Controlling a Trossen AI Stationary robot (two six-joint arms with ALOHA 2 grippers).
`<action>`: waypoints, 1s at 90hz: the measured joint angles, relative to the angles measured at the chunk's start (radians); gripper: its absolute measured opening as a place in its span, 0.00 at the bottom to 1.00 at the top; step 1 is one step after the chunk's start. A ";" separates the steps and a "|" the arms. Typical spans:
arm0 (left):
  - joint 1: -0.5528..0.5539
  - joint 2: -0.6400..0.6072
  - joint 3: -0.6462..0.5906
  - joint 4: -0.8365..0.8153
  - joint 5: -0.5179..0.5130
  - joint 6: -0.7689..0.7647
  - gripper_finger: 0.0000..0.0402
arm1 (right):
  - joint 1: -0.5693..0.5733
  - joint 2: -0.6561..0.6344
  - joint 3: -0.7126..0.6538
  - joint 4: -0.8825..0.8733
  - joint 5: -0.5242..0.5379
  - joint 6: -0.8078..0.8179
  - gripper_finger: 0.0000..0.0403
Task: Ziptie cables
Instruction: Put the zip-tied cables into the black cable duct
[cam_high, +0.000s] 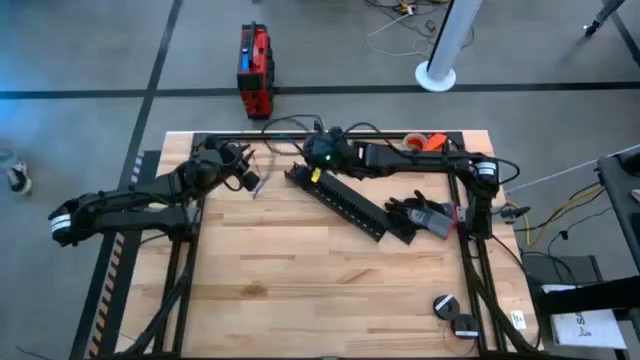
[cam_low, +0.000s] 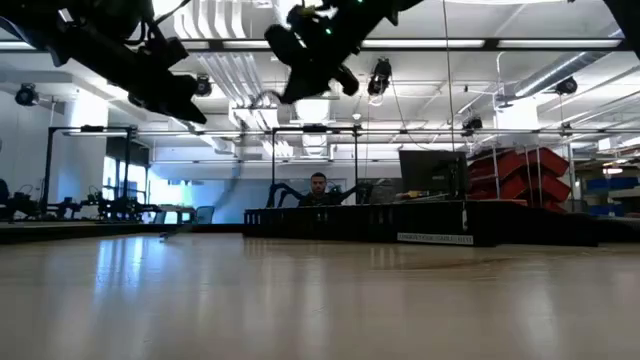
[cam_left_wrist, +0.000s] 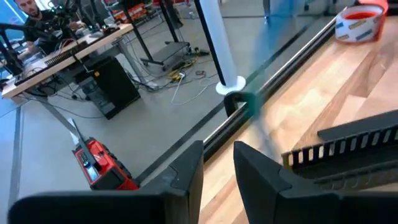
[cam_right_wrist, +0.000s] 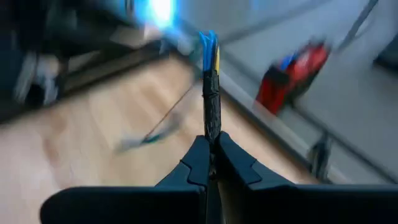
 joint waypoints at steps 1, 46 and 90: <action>0.000 0.001 0.000 -0.001 0.000 0.000 0.19 | -0.005 0.002 0.000 0.002 0.010 0.000 0.00; 0.000 0.078 -0.005 -0.023 0.000 0.026 0.19 | 0.061 0.010 -0.003 -0.305 -0.178 0.012 0.00; 0.000 0.098 -0.005 -0.014 0.000 0.023 0.19 | 0.137 0.009 -0.003 -0.704 -0.126 0.313 0.00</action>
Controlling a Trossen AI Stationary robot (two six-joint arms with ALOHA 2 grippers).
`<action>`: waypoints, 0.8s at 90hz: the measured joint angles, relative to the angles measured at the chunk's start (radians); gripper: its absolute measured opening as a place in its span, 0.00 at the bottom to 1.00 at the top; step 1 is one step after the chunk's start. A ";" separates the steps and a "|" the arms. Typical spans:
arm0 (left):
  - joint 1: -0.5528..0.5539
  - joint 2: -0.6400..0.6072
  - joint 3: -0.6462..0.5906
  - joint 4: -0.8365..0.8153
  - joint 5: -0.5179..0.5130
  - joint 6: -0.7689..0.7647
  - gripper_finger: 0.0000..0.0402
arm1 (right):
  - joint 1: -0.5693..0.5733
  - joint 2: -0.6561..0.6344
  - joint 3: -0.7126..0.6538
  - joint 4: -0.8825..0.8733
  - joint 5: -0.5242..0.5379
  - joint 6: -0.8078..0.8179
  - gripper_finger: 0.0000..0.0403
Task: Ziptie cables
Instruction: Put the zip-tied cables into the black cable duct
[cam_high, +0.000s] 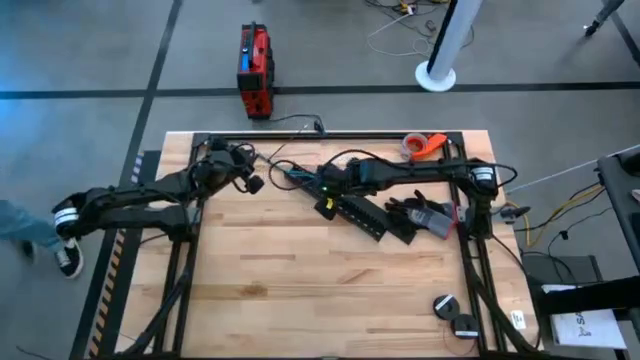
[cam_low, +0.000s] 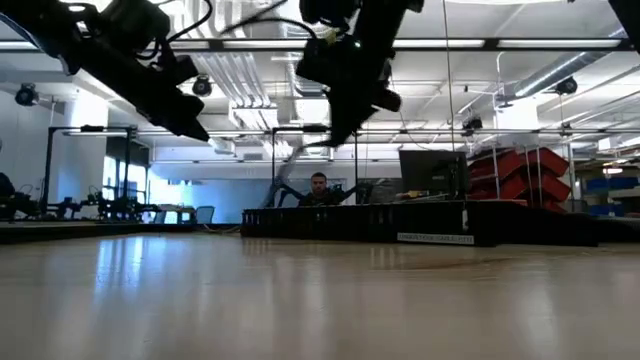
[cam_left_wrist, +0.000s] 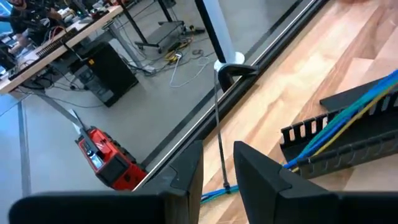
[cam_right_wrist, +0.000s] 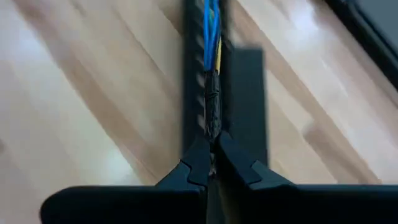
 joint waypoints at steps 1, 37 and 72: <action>0.000 0.000 0.000 0.000 0.000 0.000 0.19 | 0.001 0.000 0.000 -0.011 -0.001 0.005 0.00; -0.001 0.026 -0.002 0.008 0.267 -0.016 0.19 | 0.168 -0.009 -0.021 -0.530 -0.191 0.186 0.00; 0.000 0.074 0.000 0.066 0.317 -0.027 0.19 | 0.280 0.032 -0.085 -0.541 -0.342 0.198 0.00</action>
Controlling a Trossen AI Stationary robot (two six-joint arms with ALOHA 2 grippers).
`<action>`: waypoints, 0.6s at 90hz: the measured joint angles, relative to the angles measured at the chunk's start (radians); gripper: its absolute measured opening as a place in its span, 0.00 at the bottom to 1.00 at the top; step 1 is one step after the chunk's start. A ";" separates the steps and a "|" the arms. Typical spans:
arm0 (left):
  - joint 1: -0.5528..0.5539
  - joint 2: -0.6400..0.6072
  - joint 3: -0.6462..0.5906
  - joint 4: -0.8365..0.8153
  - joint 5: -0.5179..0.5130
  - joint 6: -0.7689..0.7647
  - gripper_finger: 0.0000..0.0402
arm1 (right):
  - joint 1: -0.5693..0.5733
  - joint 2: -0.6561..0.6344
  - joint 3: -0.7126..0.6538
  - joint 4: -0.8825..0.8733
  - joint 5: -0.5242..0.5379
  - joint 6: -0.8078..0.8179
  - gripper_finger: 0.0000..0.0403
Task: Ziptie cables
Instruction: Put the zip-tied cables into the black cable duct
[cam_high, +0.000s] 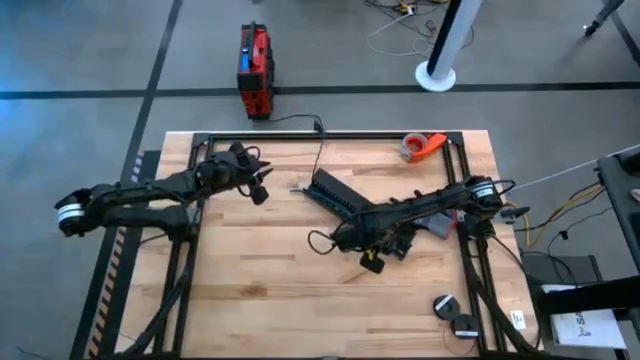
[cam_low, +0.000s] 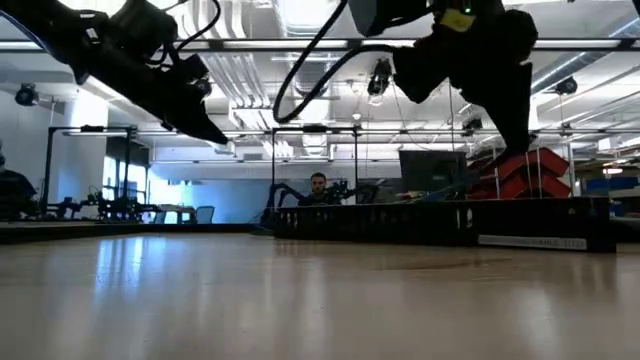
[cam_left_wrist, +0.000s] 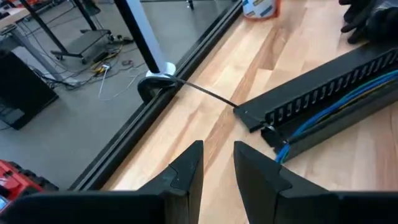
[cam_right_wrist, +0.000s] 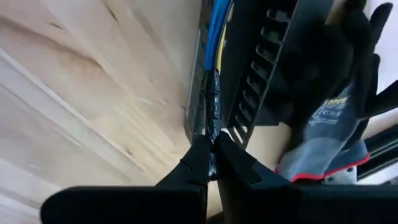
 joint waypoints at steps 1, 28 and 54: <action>0.000 0.001 0.000 0.002 0.002 0.000 0.19 | 0.000 0.003 -0.003 0.000 -0.001 0.000 0.00; -0.001 0.178 -0.004 0.168 0.341 0.064 0.21 | -0.003 0.056 -0.024 0.012 -0.023 -0.040 0.00; -0.002 0.543 0.021 0.533 0.441 0.147 0.40 | -0.001 0.057 -0.024 0.026 -0.029 -0.036 0.00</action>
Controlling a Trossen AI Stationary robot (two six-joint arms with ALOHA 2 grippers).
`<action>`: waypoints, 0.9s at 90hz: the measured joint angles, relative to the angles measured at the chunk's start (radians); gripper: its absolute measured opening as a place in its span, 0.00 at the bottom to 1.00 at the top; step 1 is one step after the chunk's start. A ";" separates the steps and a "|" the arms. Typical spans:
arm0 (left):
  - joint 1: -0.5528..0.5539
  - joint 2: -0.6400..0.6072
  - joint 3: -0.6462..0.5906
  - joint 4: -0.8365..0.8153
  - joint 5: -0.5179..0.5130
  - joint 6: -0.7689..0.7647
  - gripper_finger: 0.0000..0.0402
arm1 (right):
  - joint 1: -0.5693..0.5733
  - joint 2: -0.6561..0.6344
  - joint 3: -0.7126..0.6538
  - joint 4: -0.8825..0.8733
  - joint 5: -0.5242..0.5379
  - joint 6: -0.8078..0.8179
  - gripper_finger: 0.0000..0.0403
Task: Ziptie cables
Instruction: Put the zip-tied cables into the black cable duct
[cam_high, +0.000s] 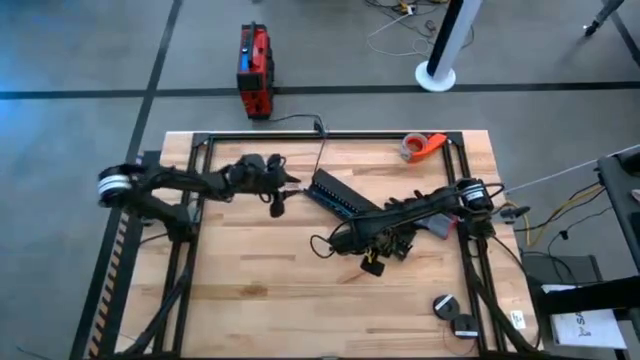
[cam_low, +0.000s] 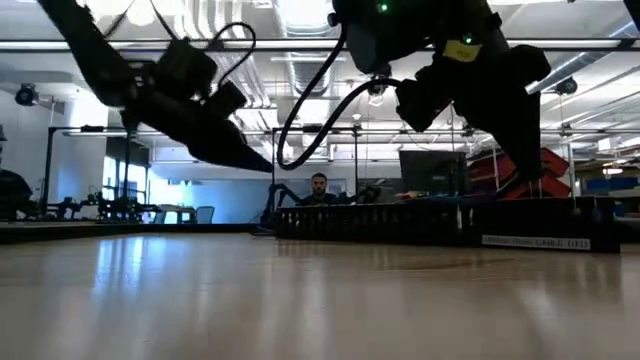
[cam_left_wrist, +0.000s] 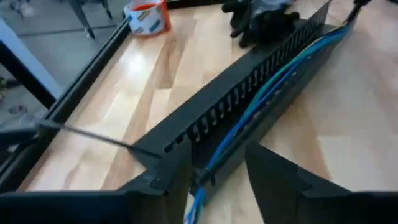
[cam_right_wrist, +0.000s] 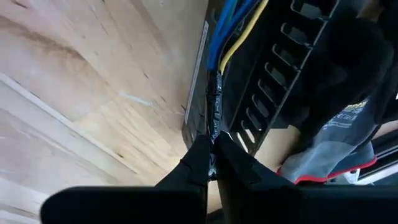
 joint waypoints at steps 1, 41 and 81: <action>0.000 0.010 0.004 0.004 0.007 0.005 0.41 | 0.000 0.000 0.000 0.000 0.000 0.000 0.00; -0.004 0.315 0.205 -0.090 0.035 0.062 0.47 | 0.007 -0.001 0.000 0.043 0.000 0.000 0.00; -0.021 0.273 0.280 -0.443 0.054 0.057 0.04 | 0.007 -0.004 0.000 0.003 0.035 -0.070 0.00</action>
